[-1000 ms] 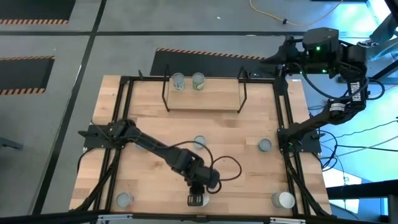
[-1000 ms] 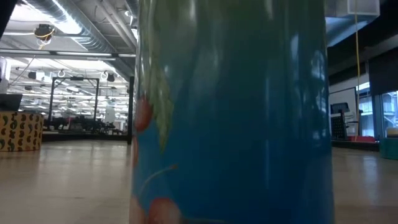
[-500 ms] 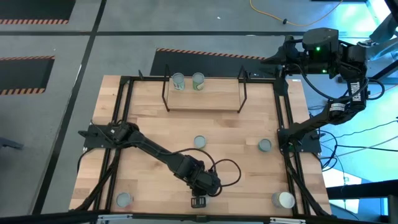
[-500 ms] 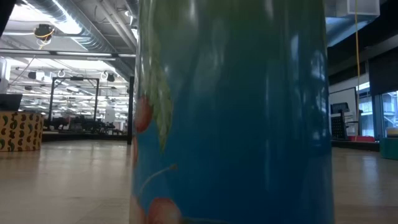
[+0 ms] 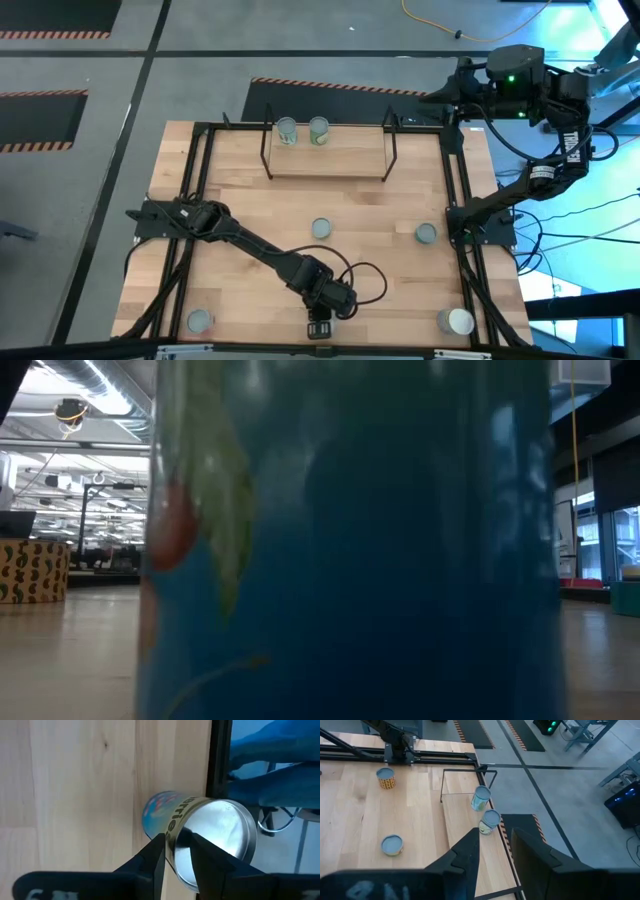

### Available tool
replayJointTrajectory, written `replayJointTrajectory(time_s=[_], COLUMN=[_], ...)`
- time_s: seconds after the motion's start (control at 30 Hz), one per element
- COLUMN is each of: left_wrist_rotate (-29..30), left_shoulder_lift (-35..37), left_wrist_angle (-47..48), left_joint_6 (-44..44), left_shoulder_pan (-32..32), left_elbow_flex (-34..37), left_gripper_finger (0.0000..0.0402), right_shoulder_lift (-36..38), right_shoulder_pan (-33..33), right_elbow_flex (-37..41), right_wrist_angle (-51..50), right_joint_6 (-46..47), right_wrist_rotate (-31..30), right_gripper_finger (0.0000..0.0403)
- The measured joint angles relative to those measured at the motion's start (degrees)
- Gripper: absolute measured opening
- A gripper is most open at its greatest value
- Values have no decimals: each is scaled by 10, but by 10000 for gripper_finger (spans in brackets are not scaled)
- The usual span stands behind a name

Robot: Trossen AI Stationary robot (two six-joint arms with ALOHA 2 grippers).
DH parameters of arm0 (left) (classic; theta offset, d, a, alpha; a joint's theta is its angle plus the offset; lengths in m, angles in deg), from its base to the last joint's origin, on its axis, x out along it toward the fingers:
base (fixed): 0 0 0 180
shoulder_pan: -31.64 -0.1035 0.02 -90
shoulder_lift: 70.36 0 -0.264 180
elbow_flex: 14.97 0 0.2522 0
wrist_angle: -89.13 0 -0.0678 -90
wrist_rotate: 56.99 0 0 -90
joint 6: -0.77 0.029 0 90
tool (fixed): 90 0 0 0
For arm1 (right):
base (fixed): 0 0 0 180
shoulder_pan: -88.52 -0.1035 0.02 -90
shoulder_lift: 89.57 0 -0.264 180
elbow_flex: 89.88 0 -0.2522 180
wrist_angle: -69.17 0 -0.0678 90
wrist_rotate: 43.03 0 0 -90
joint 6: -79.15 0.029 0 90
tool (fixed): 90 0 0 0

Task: Pick and place cans onto a shelf
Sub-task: Put the bottom middle light blue can on the shelf aligned with the pink can

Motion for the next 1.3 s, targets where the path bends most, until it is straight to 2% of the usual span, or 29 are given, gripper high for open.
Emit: replayJointTrajectory(time_s=[0.3, 0.53, 0.87, 1.03, 1.3], left_wrist_rotate=[-1, 15, 12, 22, 50], left_shoulder_lift=[0, 1, 13, 50, 115], left_wrist_angle=[1, 6, 25, 33, 121], left_joint_6=[0, 0, -2, -19, -57], left_shoulder_pan=[-5, -6, -16, -29, -65], left_elbow_flex=[0, 0, 1, -4, -4], left_gripper_finger=[75, 7, 1, 1, 0], right_shoulder_lift=[0, 0, 0, 0, 0], right_shoulder_pan=[0, 0, 0, 0, 0], right_elbow_flex=[0, 0, 0, 0, 0], right_wrist_angle=[0, 0, 0, 0, 0], right_joint_6=[0, 0, 0, 0, 0], right_wrist_rotate=[0, 0, 0, 0, 0], right_gripper_finger=[117, 117, 117, 117, 117])
